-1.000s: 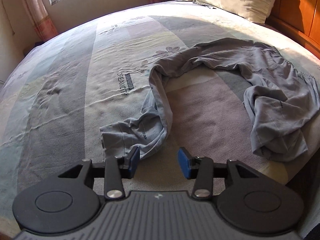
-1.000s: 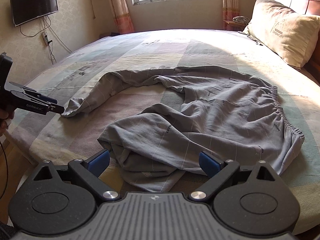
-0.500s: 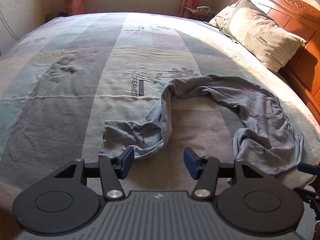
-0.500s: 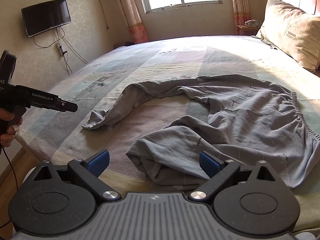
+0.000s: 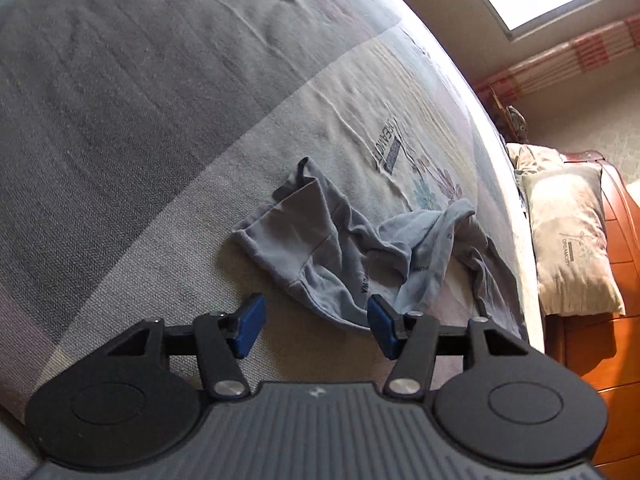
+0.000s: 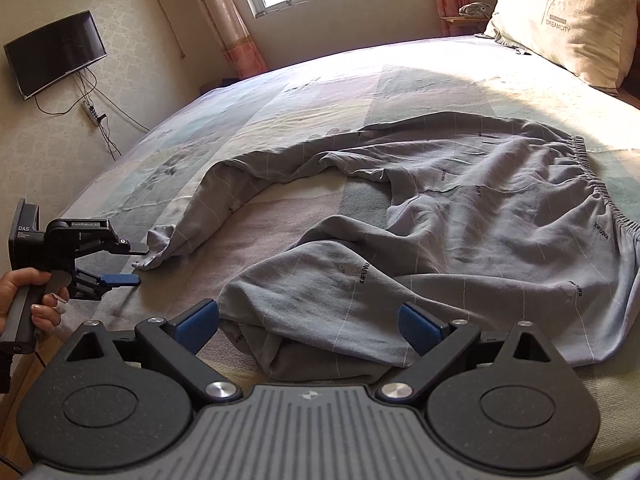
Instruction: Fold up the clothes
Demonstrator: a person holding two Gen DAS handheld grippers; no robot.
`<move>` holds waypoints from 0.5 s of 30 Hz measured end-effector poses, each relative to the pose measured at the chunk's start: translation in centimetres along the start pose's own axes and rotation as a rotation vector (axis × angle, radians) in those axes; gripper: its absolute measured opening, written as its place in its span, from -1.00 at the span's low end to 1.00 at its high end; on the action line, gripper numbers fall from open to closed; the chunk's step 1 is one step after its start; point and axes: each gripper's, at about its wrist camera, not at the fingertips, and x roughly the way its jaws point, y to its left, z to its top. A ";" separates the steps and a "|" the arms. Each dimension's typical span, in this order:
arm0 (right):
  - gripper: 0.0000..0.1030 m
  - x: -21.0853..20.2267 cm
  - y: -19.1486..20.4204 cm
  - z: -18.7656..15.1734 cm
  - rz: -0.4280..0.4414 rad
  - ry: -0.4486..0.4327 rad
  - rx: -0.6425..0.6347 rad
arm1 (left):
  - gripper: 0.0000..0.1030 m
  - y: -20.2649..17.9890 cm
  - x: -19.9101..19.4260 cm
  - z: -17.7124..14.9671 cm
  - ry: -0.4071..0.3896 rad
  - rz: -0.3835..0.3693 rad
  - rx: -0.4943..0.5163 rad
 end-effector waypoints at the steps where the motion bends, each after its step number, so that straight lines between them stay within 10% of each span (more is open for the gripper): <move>1: 0.91 0.3 -0.1 0.1 -0.003 0.004 0.003 | 0.12 0.3 0.2 0.2 -0.008 -0.017 -0.014; 15: 0.91 2.5 -0.1 1.0 -0.026 0.023 -0.008 | 0.17 3.1 3.3 2.3 -0.115 -0.220 -0.145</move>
